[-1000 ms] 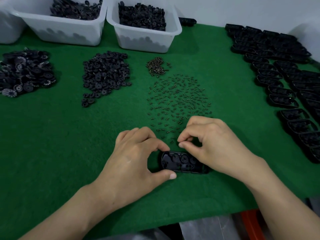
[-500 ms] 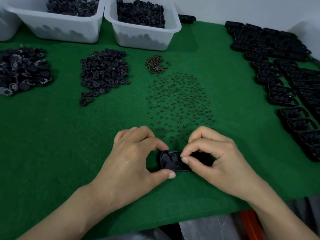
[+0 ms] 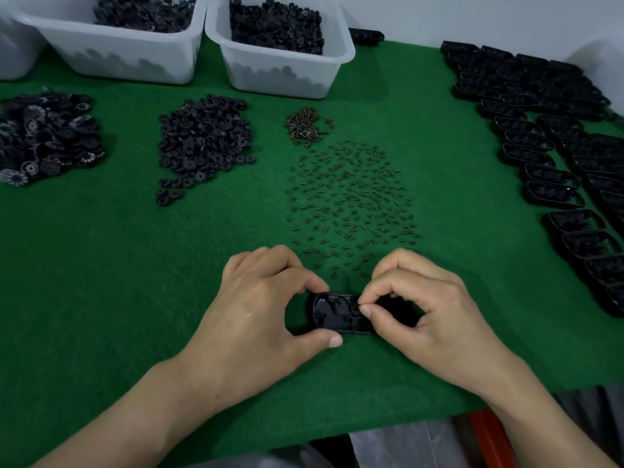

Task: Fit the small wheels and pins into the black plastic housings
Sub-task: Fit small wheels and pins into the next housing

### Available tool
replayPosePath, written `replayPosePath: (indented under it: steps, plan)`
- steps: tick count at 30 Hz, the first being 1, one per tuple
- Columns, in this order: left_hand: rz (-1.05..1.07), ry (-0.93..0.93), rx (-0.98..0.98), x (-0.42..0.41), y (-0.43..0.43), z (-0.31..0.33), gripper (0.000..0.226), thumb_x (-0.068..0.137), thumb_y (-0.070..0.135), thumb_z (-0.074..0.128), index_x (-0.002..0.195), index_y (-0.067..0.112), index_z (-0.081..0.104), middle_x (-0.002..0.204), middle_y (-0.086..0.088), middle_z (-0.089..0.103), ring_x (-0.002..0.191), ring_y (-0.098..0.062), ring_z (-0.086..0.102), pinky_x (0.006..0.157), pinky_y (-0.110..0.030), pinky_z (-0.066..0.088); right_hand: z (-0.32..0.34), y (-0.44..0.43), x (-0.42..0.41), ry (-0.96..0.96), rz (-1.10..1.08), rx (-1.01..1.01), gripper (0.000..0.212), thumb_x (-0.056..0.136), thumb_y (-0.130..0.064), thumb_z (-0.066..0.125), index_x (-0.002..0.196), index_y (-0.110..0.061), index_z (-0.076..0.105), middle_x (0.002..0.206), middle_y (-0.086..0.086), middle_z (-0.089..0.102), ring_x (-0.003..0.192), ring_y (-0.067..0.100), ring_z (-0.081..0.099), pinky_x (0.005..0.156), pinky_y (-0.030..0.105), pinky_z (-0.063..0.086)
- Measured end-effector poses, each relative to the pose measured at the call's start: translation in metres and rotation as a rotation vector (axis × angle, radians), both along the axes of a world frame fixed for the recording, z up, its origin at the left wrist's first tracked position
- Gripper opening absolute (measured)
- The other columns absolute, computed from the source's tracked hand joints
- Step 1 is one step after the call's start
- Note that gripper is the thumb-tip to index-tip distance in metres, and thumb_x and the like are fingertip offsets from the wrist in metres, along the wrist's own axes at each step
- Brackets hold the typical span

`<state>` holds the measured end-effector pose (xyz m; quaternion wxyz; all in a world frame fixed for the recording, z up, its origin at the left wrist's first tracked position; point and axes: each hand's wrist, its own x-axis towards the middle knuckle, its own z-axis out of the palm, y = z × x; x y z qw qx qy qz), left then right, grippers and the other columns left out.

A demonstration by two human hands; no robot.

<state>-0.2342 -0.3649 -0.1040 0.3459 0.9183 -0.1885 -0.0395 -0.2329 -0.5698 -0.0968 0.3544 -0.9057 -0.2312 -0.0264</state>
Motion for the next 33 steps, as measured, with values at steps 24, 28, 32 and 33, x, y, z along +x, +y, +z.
replayPosePath:
  steps: [24, 28, 32, 33]
  plan:
    - [0.002, -0.002, -0.013, -0.001, 0.000, 0.000, 0.046, 0.058, 0.060, 0.063, 0.093, 0.030, 0.066, 0.085, 0.020, 0.045, 0.088, -0.002, 0.044, 0.091, -0.017, 0.026, 0.018, -0.008, 0.022, 0.068, -0.146, -0.073, 0.015, 0.074, -0.008, 0.070, 0.065, -0.019, 0.065, 0.064, -0.011, 0.056, 0.061, 0.005, 0.049, 0.056, 0.010, 0.035]
    - [0.004, -0.008, -0.012, -0.001, 0.001, 0.000, 0.046, 0.059, 0.060, 0.062, 0.093, 0.029, 0.066, 0.085, 0.021, 0.045, 0.088, -0.002, 0.044, 0.091, -0.017, 0.026, 0.013, -0.015, 0.007, 0.086, -0.069, 0.107, 0.008, 0.073, -0.012, 0.071, 0.069, -0.018, 0.068, 0.071, -0.007, 0.059, 0.066, 0.011, 0.052, 0.059, 0.019, 0.040]
    - [0.004, -0.008, -0.004, -0.001, 0.000, 0.000, 0.046, 0.059, 0.059, 0.062, 0.093, 0.029, 0.066, 0.084, 0.019, 0.046, 0.087, -0.004, 0.046, 0.091, -0.018, 0.027, 0.000, -0.014, -0.002, 0.044, -0.045, 0.118, 0.003, 0.073, -0.011, 0.070, 0.074, -0.014, 0.070, 0.076, -0.006, 0.056, 0.072, 0.009, 0.054, 0.066, 0.015, 0.039]
    - [0.005, -0.007, -0.003, -0.001, 0.000, 0.000, 0.046, 0.059, 0.059, 0.062, 0.093, 0.029, 0.066, 0.085, 0.018, 0.047, 0.087, -0.004, 0.046, 0.091, -0.018, 0.028, -0.002, -0.014, -0.003, 0.029, -0.051, 0.110, 0.003, 0.074, -0.011, 0.070, 0.075, -0.014, 0.070, 0.077, -0.006, 0.056, 0.073, 0.009, 0.054, 0.066, 0.017, 0.040]
